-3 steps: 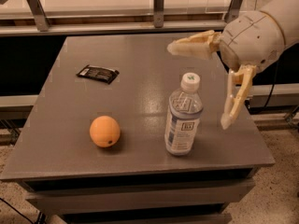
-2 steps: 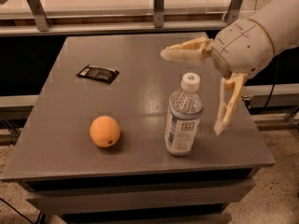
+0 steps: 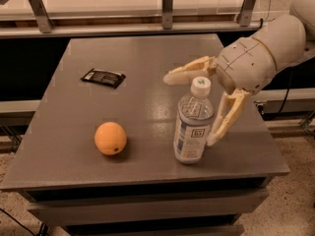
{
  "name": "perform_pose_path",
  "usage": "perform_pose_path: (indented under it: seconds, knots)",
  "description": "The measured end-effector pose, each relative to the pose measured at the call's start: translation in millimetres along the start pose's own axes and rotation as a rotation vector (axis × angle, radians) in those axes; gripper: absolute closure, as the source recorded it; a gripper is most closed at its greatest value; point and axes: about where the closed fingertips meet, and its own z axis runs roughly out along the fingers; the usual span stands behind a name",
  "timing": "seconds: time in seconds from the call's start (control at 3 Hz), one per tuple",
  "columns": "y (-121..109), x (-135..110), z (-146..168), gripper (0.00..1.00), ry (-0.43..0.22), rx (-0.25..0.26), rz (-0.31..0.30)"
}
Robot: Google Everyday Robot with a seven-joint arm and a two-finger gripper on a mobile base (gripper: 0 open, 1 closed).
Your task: Knock blue plastic bottle over
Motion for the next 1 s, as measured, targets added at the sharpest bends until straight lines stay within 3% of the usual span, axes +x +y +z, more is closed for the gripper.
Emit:
perform_pose_path:
  seconds: [0.67, 1.0]
  knots:
    - [11, 12, -1, 0.65, -0.076, 0.022, 0.049]
    - [2, 10, -16, 0.88, -0.083, 0.082, 0.112]
